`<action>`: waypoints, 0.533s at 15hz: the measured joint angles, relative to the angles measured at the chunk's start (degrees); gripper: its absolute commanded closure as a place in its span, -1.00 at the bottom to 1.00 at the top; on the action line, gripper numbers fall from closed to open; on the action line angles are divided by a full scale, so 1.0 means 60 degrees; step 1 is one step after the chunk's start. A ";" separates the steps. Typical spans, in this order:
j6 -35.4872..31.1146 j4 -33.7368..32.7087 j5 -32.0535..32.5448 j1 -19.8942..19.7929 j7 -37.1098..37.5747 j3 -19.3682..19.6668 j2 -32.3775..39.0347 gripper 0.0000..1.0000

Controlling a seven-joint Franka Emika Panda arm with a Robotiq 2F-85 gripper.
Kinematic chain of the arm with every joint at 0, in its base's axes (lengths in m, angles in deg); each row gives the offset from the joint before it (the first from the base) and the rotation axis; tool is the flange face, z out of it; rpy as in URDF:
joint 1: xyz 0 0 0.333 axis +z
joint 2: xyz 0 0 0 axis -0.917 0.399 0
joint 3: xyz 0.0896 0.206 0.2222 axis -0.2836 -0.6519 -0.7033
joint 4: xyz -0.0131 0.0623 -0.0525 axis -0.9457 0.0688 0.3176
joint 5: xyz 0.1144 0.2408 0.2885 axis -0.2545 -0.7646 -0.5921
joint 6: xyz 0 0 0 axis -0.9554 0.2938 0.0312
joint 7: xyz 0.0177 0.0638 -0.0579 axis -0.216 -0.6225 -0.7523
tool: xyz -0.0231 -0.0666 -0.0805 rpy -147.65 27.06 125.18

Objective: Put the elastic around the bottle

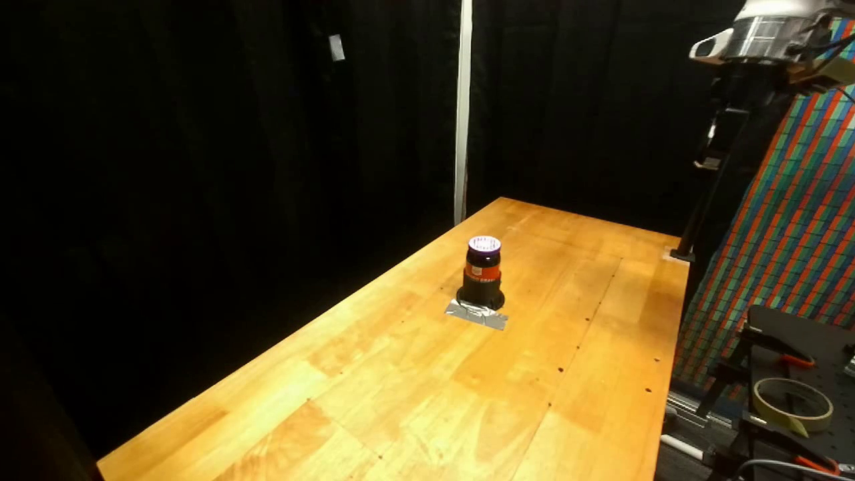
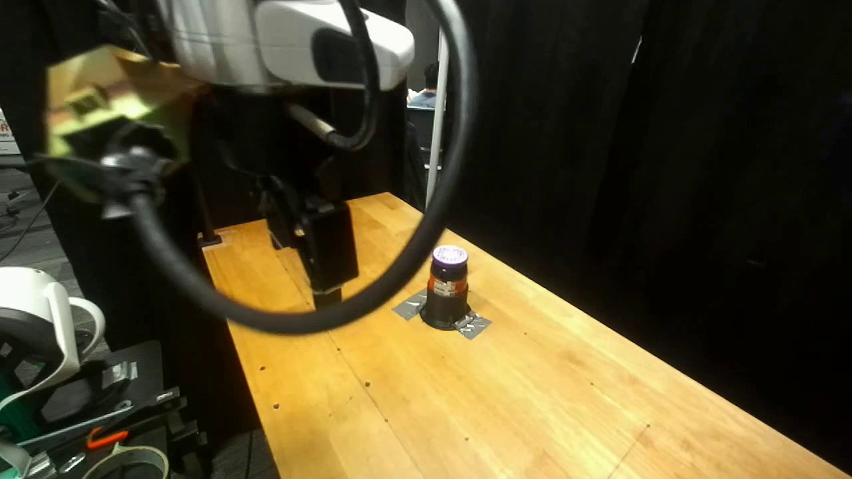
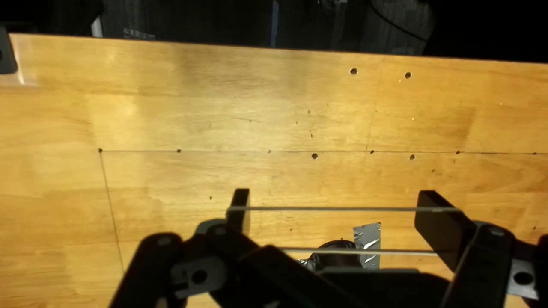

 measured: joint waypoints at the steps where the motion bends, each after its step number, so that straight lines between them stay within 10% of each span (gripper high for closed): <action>1: -0.0281 -0.0250 -0.0109 0.0270 0.0181 -0.0091 0.0596 -1.00; 8: -0.1429 -0.3105 -0.1157 0.1103 0.0876 -0.0774 0.4866 -1.00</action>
